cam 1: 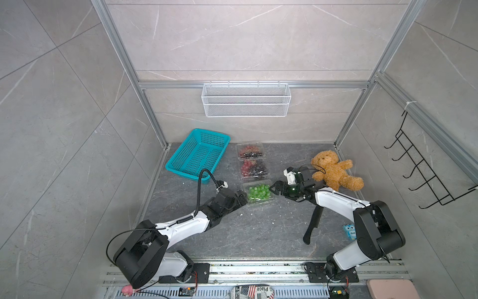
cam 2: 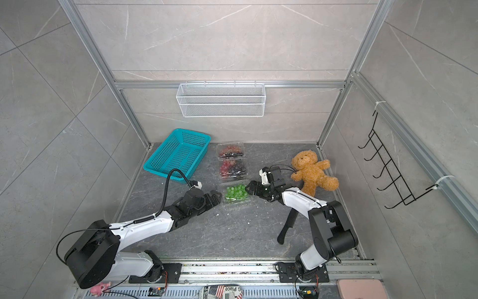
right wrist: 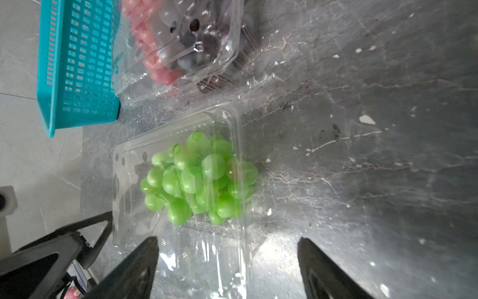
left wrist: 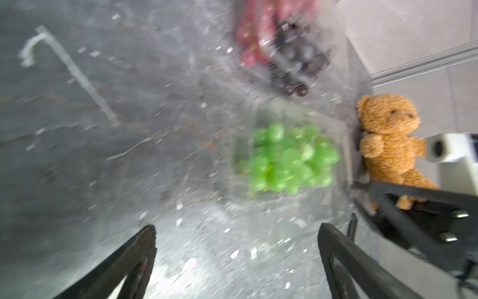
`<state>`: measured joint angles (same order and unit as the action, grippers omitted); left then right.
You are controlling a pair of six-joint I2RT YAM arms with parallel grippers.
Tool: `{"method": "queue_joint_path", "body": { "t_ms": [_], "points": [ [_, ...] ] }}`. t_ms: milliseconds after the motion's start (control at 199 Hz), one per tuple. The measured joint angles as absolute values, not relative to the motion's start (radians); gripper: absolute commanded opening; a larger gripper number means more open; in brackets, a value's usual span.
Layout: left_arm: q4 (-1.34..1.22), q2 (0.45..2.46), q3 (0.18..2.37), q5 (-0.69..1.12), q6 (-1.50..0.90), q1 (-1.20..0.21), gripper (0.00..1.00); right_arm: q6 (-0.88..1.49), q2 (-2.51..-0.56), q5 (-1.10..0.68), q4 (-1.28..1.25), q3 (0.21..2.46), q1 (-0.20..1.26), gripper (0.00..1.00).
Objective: Pack grapes into containers
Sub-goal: Close the packing box at the center of the board.
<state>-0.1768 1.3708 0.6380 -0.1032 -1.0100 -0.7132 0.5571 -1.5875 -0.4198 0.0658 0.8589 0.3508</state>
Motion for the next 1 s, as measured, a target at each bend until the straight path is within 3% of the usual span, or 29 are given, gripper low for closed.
{"method": "queue_joint_path", "body": {
  "t_ms": [477, 1004],
  "points": [
    [-0.206, 1.607, 0.821, -0.015, -0.996, -0.657, 0.99, 0.591, -1.600, -0.494, 0.002, 0.831, 0.383, 0.74],
    [-0.204, 1.733, 0.967, 0.071, -0.986, -0.627, 0.99, 0.609, -1.550, -0.513, -0.016, 0.776, 0.397, 0.74]
  ]
}}
